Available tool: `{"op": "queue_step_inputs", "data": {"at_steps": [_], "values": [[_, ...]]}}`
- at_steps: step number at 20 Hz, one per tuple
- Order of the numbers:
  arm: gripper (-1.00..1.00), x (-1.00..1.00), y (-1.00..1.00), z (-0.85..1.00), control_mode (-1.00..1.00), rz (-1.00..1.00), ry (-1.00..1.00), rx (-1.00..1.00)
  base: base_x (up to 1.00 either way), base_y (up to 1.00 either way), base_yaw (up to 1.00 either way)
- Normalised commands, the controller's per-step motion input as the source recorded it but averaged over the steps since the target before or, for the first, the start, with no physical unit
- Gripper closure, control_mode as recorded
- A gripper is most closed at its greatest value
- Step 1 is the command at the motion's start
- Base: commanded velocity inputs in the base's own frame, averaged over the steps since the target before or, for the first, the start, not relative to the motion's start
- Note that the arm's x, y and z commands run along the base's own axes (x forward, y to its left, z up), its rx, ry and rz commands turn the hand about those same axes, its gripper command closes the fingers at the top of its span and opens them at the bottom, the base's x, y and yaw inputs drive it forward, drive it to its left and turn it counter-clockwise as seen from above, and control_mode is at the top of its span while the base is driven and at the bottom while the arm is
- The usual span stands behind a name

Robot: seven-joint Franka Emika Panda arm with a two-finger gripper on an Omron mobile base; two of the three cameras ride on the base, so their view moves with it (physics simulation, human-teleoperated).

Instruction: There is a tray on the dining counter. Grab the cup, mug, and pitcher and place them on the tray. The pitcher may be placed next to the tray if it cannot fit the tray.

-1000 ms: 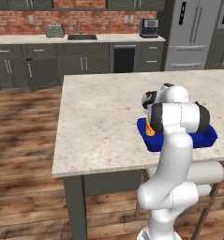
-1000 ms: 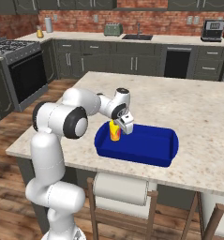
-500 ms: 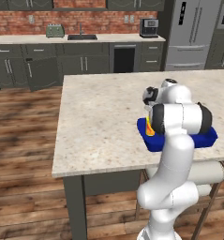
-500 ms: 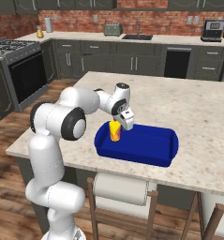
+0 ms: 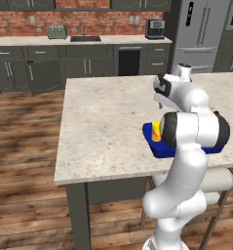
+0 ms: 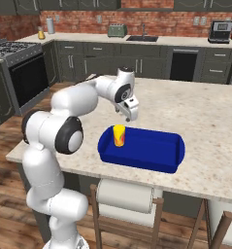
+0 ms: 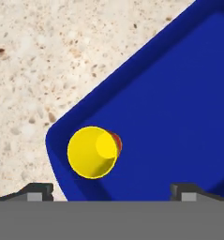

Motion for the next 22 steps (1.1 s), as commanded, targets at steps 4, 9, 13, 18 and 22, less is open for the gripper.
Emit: {"op": "queue_step_inputs", "data": {"at_steps": [4, 9, 13, 18, 22], "values": [[-1.0, -0.91, 0.06, 0.79, -1.0, 0.16, -0.04, -0.08, 0.0, 0.0, 0.0], [-1.0, -1.0, 0.26, 0.62, -1.0, 0.22, -0.04, -0.11, 0.0, 0.0, 0.0], [-1.0, -1.0, 0.52, 0.44, -1.0, 0.21, -0.02, -0.14, 0.0, 0.0, 0.0], [-1.0, -1.0, 0.51, 0.54, -1.0, 0.15, 0.0, -0.08, 0.0, 0.0, 0.0], [-1.0, -1.0, 0.46, 0.52, -1.0, 0.06, -0.01, 0.0, 0.0, 0.0, 0.0]]}}
